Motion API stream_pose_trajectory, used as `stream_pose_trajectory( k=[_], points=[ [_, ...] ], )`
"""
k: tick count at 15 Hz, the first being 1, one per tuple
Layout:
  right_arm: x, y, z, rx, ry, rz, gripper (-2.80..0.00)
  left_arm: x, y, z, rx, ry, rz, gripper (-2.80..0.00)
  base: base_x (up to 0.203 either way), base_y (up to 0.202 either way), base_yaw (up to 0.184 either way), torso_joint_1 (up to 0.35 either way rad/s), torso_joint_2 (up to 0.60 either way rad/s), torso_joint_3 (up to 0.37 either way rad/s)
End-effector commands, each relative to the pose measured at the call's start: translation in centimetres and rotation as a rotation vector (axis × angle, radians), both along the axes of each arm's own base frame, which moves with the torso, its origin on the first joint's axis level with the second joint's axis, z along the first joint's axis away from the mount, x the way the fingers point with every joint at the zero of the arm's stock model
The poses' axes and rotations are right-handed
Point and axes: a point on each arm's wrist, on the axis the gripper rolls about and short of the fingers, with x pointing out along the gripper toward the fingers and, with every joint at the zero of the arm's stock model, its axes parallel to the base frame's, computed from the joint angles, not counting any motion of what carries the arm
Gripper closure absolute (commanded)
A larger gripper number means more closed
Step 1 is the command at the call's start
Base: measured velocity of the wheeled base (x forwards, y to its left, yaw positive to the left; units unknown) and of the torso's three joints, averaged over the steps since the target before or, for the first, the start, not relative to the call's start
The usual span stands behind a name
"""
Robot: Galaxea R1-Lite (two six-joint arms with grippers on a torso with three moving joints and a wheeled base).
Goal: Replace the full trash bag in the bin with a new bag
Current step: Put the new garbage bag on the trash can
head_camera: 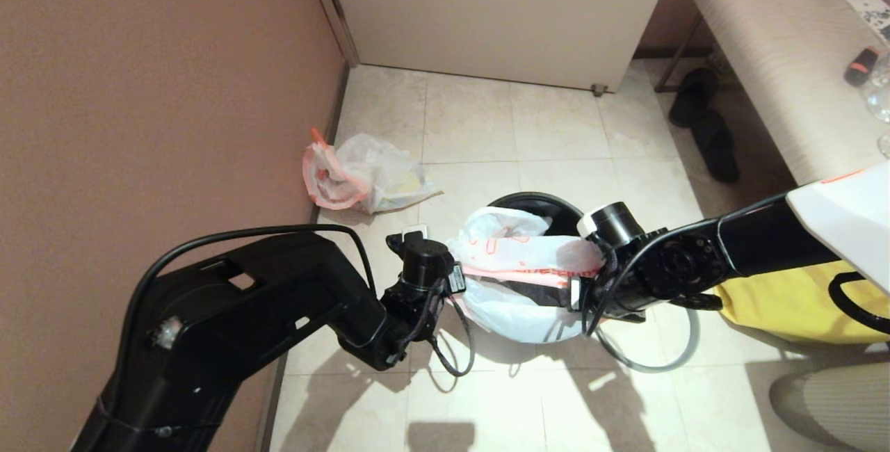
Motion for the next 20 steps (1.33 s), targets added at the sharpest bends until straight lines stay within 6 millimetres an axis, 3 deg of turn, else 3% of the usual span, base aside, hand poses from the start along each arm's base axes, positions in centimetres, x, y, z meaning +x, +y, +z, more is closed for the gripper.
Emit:
stream_pose_trajectory(
  k=[1, 5, 9, 12, 15, 20],
  points=[
    [0.2, 0.1, -2.0, 0.022, 0.069, 0.042, 0.00, 0.4, -0.3, -1.0, 0.008, -0.003, 0.029, 0.00, 0.000, 0.000, 0.000, 0.000, 0.00, 0.000],
    [0.4, -0.2, -4.0, 0.022, 0.131, 0.203, 0.00, -0.8, 0.2, -0.3, 0.001, 0.023, -0.020, 0.00, 0.000, 0.000, 0.000, 0.000, 0.00, 0.000],
    [1.2, -1.2, -6.3, 0.026, 0.160, 0.245, 0.00, -5.4, 1.2, 2.1, -0.028, 0.106, -0.278, 0.00, 0.000, 0.000, 0.000, 0.000, 0.00, 0.000],
    [1.2, -1.9, -6.7, 0.010, 0.163, 0.257, 0.00, -8.1, 3.2, 5.2, 0.023, 0.088, -0.490, 0.00, 0.000, 0.000, 0.000, 0.000, 0.00, 0.000],
    [1.1, -2.2, -7.4, -0.021, 0.162, 0.275, 0.00, -10.1, 4.0, 8.0, 0.060, 0.109, -0.554, 0.00, 0.000, 0.000, 0.000, 0.000, 0.00, 0.000],
    [2.0, -1.8, -8.4, -0.039, 0.084, 0.240, 0.00, -10.0, 4.4, 6.9, 0.102, 0.192, -0.594, 0.00, 0.000, 0.000, 0.000, 0.000, 0.00, 0.000]
  ],
)
